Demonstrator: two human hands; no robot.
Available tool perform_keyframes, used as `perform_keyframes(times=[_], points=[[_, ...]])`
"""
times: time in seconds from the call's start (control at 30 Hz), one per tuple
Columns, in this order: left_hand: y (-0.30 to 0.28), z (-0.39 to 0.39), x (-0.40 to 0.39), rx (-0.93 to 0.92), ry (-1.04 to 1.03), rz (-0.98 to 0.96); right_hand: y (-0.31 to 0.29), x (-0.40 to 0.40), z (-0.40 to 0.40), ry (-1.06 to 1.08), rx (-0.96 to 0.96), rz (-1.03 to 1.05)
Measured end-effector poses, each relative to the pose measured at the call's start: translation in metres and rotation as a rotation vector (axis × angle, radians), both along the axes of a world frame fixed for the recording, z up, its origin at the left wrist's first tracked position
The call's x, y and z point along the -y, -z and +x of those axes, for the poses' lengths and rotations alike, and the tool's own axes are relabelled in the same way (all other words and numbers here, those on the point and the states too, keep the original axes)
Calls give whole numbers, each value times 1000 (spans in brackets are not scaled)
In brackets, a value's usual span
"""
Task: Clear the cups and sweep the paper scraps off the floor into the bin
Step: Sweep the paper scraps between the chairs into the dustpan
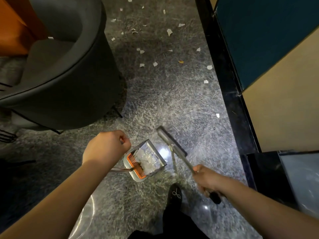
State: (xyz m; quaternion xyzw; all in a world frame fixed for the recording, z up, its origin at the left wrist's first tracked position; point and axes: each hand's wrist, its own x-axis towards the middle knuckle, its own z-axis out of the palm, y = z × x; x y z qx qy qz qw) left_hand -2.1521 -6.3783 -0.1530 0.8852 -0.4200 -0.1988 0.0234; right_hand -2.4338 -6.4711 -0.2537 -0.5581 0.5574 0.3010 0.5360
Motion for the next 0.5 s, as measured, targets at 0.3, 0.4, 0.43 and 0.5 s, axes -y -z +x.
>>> perform_keyframes(times=[0.3, 0.4, 0.43, 0.5], points=[[-3, 11, 14, -12, -19, -2, -22, -4, 15, 65, 184, 242], [-4, 13, 11, -29, -24, -13, -31, -6, 19, 59, 188, 264], [-5, 14, 11, -39, -29, -11, -34, -6, 20, 69, 186, 264], [-7, 19, 8, -65, -51, -21, -42, -5, 22, 109, 169, 270]])
